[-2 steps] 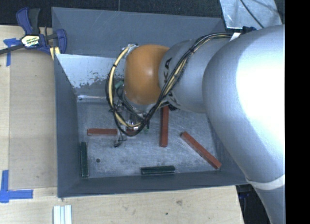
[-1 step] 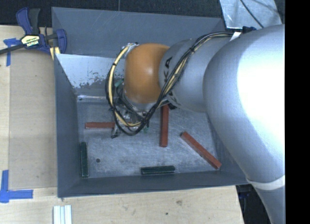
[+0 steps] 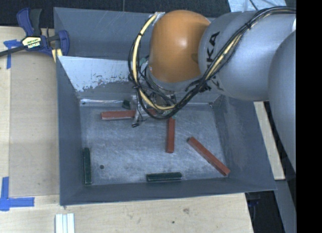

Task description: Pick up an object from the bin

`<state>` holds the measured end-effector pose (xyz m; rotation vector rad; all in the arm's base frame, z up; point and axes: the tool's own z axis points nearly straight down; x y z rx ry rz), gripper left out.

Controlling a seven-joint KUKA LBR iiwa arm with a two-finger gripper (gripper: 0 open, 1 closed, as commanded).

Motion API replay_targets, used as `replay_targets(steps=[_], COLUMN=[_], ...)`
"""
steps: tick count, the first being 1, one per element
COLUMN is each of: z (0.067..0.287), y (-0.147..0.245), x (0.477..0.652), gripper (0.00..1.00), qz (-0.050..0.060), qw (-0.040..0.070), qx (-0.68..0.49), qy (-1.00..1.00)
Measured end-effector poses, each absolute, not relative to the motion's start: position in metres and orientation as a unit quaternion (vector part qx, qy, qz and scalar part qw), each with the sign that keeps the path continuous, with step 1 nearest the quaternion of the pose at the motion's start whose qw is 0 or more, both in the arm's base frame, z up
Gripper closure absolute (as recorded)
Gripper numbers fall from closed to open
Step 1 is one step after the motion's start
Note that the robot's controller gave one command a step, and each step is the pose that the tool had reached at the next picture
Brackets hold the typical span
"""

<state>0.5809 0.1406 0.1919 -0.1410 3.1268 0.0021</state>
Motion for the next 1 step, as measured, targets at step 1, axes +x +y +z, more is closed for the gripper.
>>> replay_targets(steps=[1], z=[0.2344], y=[0.1204], x=[0.5876], gripper=[1.00], qz=[0.000], qw=[0.004], qx=[-0.008], qy=[1.000])
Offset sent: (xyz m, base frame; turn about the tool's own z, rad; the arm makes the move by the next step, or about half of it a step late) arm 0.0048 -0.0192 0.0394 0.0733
